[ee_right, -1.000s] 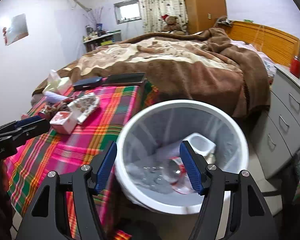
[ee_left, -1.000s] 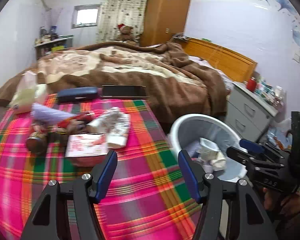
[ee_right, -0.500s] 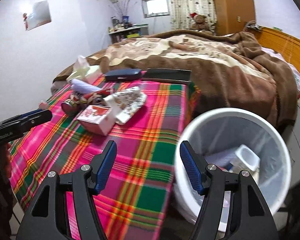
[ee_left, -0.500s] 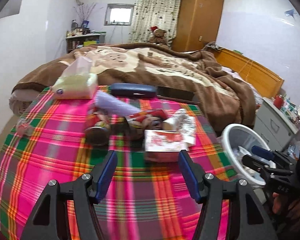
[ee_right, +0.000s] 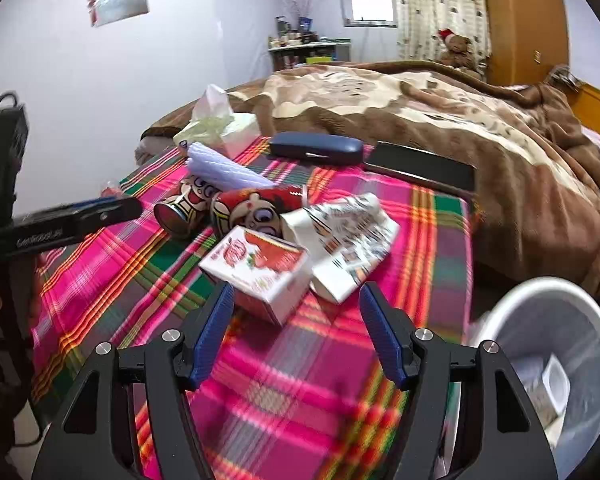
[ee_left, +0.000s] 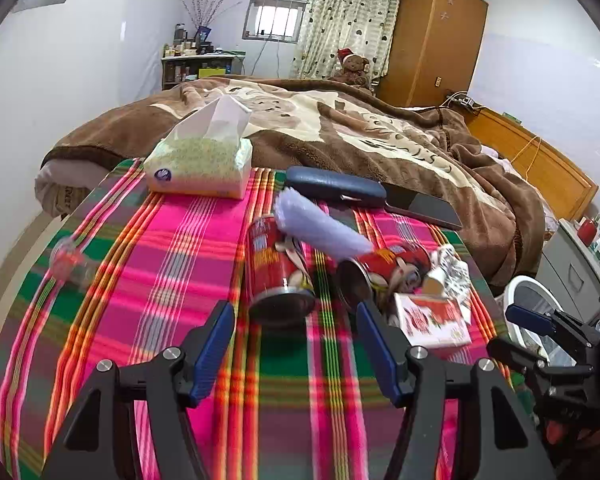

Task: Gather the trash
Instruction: 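Grasp the strawberry milk carton with the right tool while the left tool grasps the red can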

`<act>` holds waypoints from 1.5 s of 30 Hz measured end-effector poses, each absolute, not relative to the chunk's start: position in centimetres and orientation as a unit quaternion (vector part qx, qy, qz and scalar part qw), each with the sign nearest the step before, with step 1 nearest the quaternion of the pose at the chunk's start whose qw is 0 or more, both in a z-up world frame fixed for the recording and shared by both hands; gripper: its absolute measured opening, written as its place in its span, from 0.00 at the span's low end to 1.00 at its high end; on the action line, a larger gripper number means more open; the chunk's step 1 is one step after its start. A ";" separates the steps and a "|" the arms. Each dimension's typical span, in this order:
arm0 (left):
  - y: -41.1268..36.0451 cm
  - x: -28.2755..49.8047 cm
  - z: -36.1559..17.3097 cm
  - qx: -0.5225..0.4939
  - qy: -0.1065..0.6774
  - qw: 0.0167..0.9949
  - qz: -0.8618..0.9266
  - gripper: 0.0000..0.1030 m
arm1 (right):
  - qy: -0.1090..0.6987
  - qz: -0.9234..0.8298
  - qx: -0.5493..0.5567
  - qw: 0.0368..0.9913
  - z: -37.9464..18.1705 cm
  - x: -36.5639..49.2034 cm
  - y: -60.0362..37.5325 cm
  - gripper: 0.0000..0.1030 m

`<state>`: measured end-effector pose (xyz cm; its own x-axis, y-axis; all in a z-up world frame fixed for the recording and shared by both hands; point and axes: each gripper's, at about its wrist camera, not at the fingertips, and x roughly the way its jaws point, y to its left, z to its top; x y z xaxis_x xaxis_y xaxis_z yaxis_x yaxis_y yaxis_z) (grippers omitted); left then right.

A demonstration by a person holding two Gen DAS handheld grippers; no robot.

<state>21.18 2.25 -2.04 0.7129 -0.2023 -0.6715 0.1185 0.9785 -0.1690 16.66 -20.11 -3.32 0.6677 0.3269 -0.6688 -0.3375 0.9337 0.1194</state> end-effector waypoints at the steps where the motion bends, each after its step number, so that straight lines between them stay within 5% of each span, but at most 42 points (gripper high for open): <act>1: 2.4 21.8 -2.1 -0.060 0.370 0.923 -0.088 0.61 | 0.365 0.185 -0.010 0.912 -3.3 16.9 -19.9 0.65; 30: 4.3 27.6 -4.9 -0.046 0.411 0.905 -0.097 0.62 | 0.443 0.314 -0.051 0.838 -5.4 17.7 -15.9 0.65; 45: 3.2 30.7 -5.3 -0.041 0.427 0.897 -0.105 0.62 | 0.447 0.224 -0.060 0.864 -5.8 19.4 -13.6 0.65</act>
